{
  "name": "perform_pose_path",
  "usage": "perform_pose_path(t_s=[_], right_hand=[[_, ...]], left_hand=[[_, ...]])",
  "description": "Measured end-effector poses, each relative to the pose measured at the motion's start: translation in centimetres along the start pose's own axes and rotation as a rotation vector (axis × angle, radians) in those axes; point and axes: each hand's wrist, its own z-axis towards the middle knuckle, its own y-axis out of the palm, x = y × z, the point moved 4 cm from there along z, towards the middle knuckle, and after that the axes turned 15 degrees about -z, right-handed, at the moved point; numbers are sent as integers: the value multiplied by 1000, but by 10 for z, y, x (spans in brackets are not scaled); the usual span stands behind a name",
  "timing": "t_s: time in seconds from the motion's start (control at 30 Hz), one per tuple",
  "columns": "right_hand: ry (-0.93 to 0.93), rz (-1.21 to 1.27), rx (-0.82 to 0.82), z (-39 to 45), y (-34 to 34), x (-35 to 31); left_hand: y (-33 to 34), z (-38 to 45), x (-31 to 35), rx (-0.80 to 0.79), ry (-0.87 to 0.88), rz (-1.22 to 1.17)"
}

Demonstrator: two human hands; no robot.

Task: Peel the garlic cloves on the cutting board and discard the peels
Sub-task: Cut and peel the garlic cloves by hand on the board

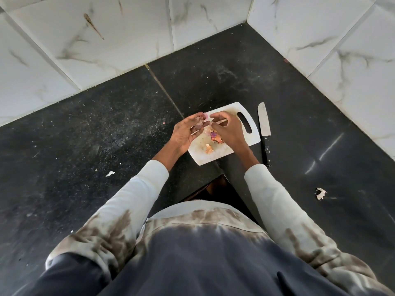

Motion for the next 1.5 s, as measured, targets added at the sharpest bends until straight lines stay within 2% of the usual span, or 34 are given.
perform_pose_path(t_s=[0.1,0.17,0.33,0.47,0.63,0.9,1.23,1.5], right_hand=[[-4,-3,-27,-4,2,-1],[22,5,-37,-7,1,0],[36,-15,-11,-6,2,5],[3,-43,-31,-7,9,3],[-4,-54,-67,-1,15,-1],[10,-15,-118,6,17,0],[88,33,-65,11,13,0],[50,-86,-81,12,16,-4]], left_hand=[[-1,0,0,9,7,18],[-4,2,-1,13,36,114],[-19,11,3,142,350,720],[-10,6,4,93,465,929],[-6,4,3,17,534,1014],[-5,8,5,-90,459,962],[0,9,9,-81,493,1060],[-4,11,12,-58,502,1089]])
